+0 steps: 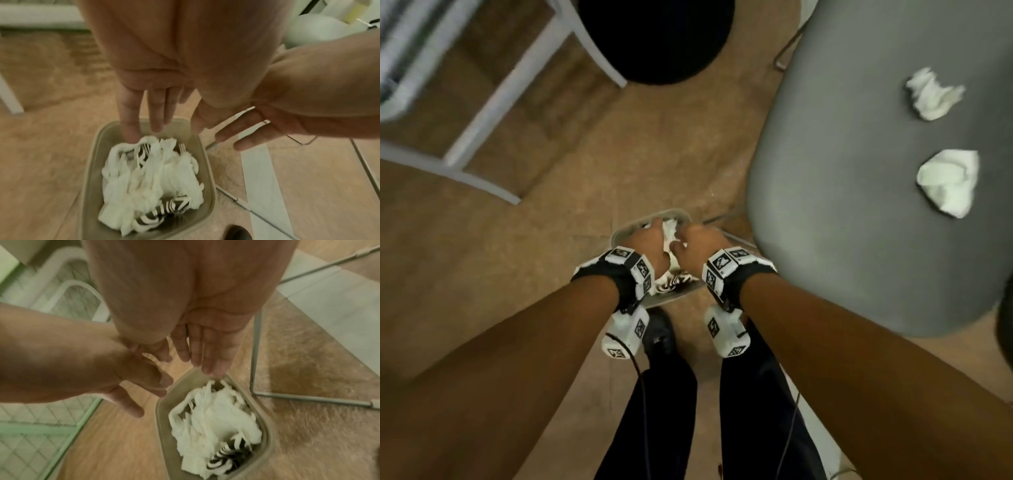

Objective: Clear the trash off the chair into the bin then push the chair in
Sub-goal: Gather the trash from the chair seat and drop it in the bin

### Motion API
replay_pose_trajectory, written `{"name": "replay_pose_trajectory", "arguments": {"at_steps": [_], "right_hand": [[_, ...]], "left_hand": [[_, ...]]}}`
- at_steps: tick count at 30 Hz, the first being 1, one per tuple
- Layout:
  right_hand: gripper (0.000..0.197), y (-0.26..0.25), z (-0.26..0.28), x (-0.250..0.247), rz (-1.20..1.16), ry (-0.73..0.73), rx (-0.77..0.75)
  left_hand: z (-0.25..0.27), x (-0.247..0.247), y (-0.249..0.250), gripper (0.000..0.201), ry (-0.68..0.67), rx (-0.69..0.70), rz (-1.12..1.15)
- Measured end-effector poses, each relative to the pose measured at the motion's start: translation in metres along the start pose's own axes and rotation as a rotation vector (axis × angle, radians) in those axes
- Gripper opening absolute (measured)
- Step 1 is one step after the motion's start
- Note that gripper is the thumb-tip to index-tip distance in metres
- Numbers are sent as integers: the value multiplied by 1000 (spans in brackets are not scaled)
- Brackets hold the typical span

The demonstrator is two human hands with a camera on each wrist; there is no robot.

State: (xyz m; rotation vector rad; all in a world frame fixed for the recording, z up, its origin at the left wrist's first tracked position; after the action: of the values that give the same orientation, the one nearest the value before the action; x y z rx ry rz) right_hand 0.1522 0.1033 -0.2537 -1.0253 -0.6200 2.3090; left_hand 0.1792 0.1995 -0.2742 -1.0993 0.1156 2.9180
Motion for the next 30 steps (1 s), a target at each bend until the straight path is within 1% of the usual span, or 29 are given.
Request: {"name": "replay_pose_trajectory", "arguments": {"at_steps": [2,5,7,10,12,14,16,17,18,19,20,22,23,24,26,28,30], "right_hand": [[37,-10,20,-37,-78,23,-16],[47,-14,49,-110,-118,99,-72],[39,7,68,-165,-122,173,-64],[26,74,100,-248,-169,382,20],[24,135,124,-288,-143,507,122],[31,195,148,-308,-69,559,246],[47,239,165,-310,-2,512,320],[56,253,169,-304,14,458,315],[65,264,170,-295,29,393,298],[72,270,171,-286,52,341,278],[76,275,171,-279,82,317,264],[73,279,172,-274,113,350,253],[71,279,172,-275,113,377,254],[71,278,172,-276,96,400,269],[76,268,171,-281,13,465,296],[78,244,167,-286,-89,543,259],[74,206,159,-281,-133,523,181]], "left_hand": [[11,-46,19,59,51,25,50],[21,-116,68,57,172,83,109],[24,-152,124,49,253,173,184],[30,-187,229,36,366,331,260],[35,-191,302,38,385,443,224],[39,-178,364,48,369,534,106],[44,-153,415,61,321,628,-52],[44,-138,432,66,289,650,-121],[41,-124,443,67,252,648,-181],[38,-111,449,63,226,633,-226],[35,-103,451,54,222,617,-259],[33,-99,445,34,273,632,-237],[33,-101,438,27,293,649,-173],[34,-104,428,25,291,650,-99],[38,-109,399,24,266,622,16],[44,-115,364,26,286,582,113],[53,-123,323,27,328,543,250]]}}
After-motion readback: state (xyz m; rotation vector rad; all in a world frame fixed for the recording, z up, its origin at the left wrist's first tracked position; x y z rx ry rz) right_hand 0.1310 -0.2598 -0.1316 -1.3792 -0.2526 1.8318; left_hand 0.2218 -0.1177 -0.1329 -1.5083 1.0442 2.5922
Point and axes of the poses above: each hand's wrist, its own z-axis away from the middle knuckle, its own x-axis out of the palm, y = z × x, the point moved 10 cm from there along -z, towards the middle knuckle, and after that the axes turned 9 degrees about -x, right-handed, at the moved point
